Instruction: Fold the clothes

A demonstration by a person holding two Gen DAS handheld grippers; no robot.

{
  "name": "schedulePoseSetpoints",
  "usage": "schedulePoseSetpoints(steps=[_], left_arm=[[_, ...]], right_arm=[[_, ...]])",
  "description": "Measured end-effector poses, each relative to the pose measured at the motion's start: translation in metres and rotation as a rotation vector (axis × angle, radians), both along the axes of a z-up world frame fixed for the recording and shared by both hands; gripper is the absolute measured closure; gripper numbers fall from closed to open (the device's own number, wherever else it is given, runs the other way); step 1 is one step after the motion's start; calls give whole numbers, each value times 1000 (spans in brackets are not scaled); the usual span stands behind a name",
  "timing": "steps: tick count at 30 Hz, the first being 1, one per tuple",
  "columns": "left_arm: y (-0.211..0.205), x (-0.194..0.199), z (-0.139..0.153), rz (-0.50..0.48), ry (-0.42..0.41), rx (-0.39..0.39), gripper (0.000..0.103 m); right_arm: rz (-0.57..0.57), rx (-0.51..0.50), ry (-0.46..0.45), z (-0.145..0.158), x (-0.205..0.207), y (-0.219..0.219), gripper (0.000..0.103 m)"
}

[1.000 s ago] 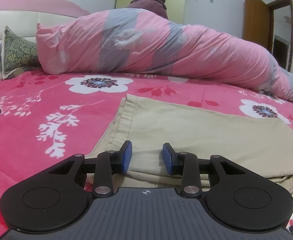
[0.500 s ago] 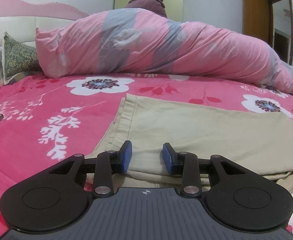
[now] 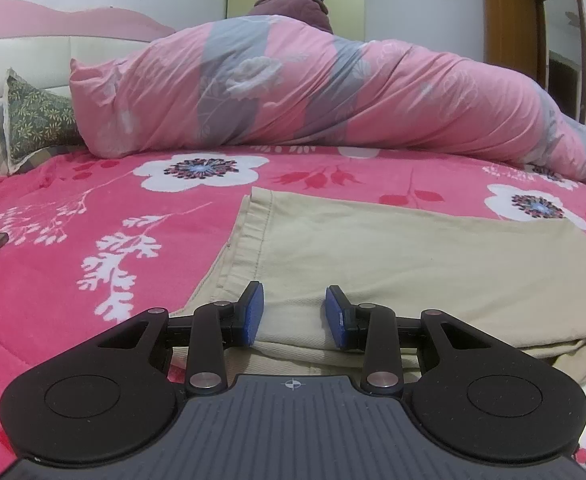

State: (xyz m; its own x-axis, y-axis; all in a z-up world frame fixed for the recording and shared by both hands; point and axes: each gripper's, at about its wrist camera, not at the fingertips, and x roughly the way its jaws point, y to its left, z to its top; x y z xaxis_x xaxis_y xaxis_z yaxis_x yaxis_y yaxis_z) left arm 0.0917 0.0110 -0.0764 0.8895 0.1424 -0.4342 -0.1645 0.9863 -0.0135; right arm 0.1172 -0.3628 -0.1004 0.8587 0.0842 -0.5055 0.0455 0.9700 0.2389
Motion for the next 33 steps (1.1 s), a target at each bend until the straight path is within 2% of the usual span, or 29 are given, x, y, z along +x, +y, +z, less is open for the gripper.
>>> schedulePoseSetpoints(steps=[16, 30, 33], left_arm=[[0, 0, 0, 0, -3, 8, 68], [5, -1, 1, -18, -5, -28, 68], [7, -1, 2, -49, -2, -48, 61]], right_arm=[[2, 5, 11, 1, 1, 0, 93], [-5, -28, 7, 1, -3, 5, 93], [-6, -35, 4, 1, -3, 6, 93]])
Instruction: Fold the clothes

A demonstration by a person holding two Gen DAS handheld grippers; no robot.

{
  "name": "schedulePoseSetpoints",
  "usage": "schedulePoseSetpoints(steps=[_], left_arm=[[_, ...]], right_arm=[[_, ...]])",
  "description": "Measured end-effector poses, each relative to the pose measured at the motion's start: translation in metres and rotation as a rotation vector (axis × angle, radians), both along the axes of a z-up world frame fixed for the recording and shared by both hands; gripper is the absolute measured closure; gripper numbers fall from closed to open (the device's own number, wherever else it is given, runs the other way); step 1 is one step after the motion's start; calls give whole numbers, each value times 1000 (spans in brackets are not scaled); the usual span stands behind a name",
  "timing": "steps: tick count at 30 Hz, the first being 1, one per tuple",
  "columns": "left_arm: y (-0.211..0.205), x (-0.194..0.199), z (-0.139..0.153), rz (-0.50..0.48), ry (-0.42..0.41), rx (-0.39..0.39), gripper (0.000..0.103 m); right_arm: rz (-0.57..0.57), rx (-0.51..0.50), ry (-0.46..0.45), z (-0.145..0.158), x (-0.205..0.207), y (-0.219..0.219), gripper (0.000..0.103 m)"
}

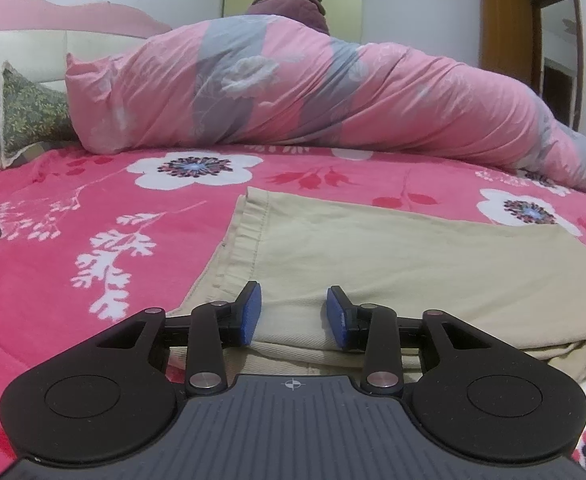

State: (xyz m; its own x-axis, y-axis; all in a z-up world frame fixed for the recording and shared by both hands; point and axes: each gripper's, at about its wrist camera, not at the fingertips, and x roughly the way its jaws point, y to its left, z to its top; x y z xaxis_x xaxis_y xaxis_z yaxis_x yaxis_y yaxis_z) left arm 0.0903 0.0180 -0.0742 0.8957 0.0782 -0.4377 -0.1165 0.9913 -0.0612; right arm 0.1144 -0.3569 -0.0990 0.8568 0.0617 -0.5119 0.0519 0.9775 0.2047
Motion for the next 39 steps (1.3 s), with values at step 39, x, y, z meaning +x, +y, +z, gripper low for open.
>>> schedulePoseSetpoints(steps=[39], left_arm=[[-59, 38, 18, -94, 248, 70, 24]], right_arm=[[0, -37, -19, -1, -1, 3, 93]])
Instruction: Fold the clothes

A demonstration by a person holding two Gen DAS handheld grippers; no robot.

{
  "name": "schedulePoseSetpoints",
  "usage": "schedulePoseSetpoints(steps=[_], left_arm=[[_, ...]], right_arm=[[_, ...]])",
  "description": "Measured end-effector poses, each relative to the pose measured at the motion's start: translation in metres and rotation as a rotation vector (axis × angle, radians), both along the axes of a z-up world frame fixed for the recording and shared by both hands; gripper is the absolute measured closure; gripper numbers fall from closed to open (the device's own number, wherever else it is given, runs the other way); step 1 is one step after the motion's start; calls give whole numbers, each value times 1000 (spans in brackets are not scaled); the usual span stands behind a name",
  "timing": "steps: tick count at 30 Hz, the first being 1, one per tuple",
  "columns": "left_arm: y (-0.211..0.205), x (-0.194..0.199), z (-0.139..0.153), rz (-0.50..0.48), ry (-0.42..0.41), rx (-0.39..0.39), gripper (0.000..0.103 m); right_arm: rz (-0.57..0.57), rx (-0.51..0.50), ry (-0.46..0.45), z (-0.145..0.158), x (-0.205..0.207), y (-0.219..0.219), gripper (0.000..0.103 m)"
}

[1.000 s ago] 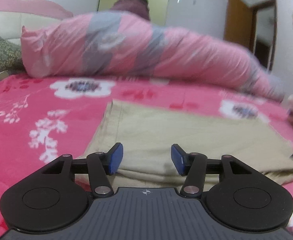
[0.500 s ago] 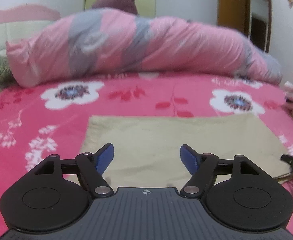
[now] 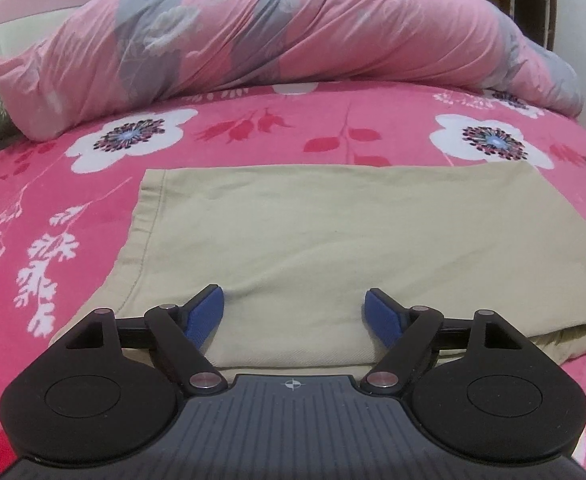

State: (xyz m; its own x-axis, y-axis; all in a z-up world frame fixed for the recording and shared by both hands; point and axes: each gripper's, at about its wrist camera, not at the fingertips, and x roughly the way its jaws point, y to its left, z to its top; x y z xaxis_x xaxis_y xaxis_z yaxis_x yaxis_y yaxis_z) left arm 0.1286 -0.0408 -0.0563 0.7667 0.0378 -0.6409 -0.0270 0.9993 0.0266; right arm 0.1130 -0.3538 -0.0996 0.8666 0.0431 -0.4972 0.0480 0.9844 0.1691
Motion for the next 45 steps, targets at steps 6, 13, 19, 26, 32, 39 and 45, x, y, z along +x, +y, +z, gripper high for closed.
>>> schedulePoseSetpoints(steps=[6, 13, 19, 26, 32, 39, 45], left_arm=[[-3, 1, -1, 14, -1, 11, 23], [-5, 4, -1, 28, 14, 12, 21], [-7, 5, 0, 33, 25, 17, 19], [-9, 7, 0, 38, 36, 22, 18], [-6, 5, 4, 43, 17, -5, 18], [-9, 9, 8, -30, -80, -36, 18], [-18, 38, 5, -56, -85, -32, 18]], right_arm=[[2, 4, -1, -1, 0, -1, 93], [4, 24, -1, -1, 0, -4, 93], [3, 34, -1, -1, 0, -4, 93], [5, 42, -1, -1, 0, -5, 93], [6, 51, 0, 0, -1, -7, 93], [4, 59, 3, -1, -1, -7, 93], [4, 60, 4, 0, -2, -7, 93]])
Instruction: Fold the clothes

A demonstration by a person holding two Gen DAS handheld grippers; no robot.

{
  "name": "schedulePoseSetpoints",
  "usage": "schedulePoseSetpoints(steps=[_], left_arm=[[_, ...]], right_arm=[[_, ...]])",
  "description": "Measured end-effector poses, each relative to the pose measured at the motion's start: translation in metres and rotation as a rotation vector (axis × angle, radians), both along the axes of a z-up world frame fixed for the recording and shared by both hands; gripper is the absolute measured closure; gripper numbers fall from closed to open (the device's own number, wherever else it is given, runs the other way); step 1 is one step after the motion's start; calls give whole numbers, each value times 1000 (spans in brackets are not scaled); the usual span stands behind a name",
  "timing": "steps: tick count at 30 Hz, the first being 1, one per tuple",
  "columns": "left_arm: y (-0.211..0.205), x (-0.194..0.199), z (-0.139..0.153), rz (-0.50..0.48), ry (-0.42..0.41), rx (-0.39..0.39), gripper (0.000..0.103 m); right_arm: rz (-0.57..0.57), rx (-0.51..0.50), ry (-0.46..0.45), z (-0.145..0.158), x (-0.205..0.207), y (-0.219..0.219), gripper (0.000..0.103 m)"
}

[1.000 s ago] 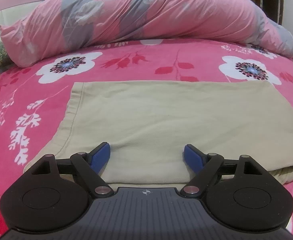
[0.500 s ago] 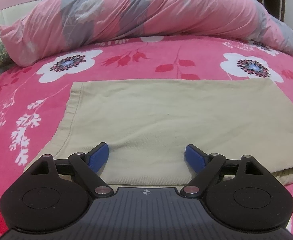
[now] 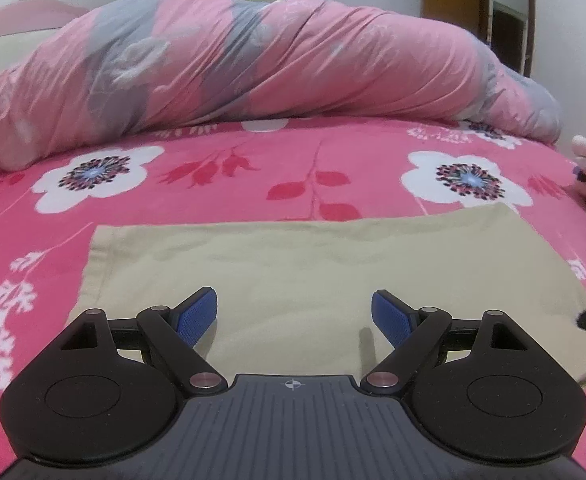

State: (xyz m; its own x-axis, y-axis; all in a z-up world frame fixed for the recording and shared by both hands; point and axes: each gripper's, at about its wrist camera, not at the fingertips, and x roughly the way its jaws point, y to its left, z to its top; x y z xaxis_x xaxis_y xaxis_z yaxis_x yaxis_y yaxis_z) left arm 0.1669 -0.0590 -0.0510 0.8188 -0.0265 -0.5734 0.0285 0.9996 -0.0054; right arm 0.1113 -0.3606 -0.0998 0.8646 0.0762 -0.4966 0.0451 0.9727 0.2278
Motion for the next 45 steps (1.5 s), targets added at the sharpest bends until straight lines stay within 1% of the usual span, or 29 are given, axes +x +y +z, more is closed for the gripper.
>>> schedulePoseSetpoints(steps=[3, 4, 5, 6, 8, 9, 10, 11, 12, 13, 15, 17, 19, 20, 21, 23, 24, 25, 27, 29, 30, 31, 34, 35, 38, 40, 41, 42, 45], left_arm=[[3, 12, -13, 37, 45, 17, 18], [5, 11, -16, 33, 44, 19, 18], [5, 10, -18, 27, 38, 26, 17], [4, 8, -19, 17, 30, 37, 17], [6, 6, -20, 2, 24, 40, 17], [7, 5, -20, -3, 20, 32, 17], [8, 4, -21, -7, 18, 27, 16], [8, 4, -22, -10, 17, 26, 15], [8, 4, -22, -14, 16, 25, 14], [7, 4, -23, -16, 16, 26, 13], [6, 4, -24, -19, 17, 32, 12], [7, 6, -25, -26, 24, 26, 9], [8, 8, -26, -29, 33, 12, 8], [9, 8, -25, -29, 36, 7, 8], [10, 8, -25, -29, 38, 3, 8], [9, 8, -26, -31, 38, 3, 8], [9, 8, -26, -32, 37, 5, 7], [9, 9, -27, -33, 37, 6, 6], [8, 9, -28, -36, 41, 11, 6], [7, 10, -28, -40, 42, 15, 5], [7, 10, -28, -43, 42, 19, 5], [7, 11, -28, -46, 42, 23, 5], [7, 11, -29, -58, 40, 27, 5], [8, 11, -29, -61, 37, 24, 5], [9, 10, -30, -67, 28, 19, 5], [9, 9, -30, -69, 27, 20, 5], [9, 9, -30, -70, 27, 21, 5], [9, 8, -29, -72, 28, 23, 5], [8, 0, -20, -59, -1, 54, 11]], right_arm=[[2, 16, 10, 2, 1, -2, 93], [4, 29, 16, 4, 1, -4, 90], [24, 46, 21, 10, 2, -7, 87], [44, 64, 27, 16, 2, -9, 79], [89, 104, -7, 31, 4, -19, 74], [110, 122, -28, 40, 6, -25, 69], [116, 149, -13, 44, 17, -33, 66], [122, 177, 3, 47, 29, -42, 66], [128, 205, 19, 50, 41, -50, 62], [134, 233, 35, 53, 53, -58, 52], [140, 388, 150, 39, 91, -79, 38], [134, 513, 270, 18, 122, -93, 39], [129, 577, 322, 0, 136, -96, 39], [140, 588, 311, -3, 134, -95, 38], [151, 599, 299, -4, 131, -94, 38], [212, 628, 307, -8, 119, -92, 40], [242, 649, 312, -11, 111, -90, 45], [250, 645, 302, -14, 101, -90, 53], [257, 642, 292, -18, 85, -91, 65], [250, 727, 298, -23, 80, -98, 68], [245, 777, 301, -26, 79, -102, 71], [248, 802, 310, -28, 82, -103, 75], [287, 895, 325, -30, 92, -102, 76], [308, 906, 323, -28, 97, -100, 76], [308, 868, 351, -31, 109, -94, 76], [307, 919, 338, -40, 111, -98, 79], [314, 941, 315, -41, 110, -101, 79], [321, 963, 291, -42, 109, -103, 87], [337, 933, 196, -32, 101, -106, 92]])
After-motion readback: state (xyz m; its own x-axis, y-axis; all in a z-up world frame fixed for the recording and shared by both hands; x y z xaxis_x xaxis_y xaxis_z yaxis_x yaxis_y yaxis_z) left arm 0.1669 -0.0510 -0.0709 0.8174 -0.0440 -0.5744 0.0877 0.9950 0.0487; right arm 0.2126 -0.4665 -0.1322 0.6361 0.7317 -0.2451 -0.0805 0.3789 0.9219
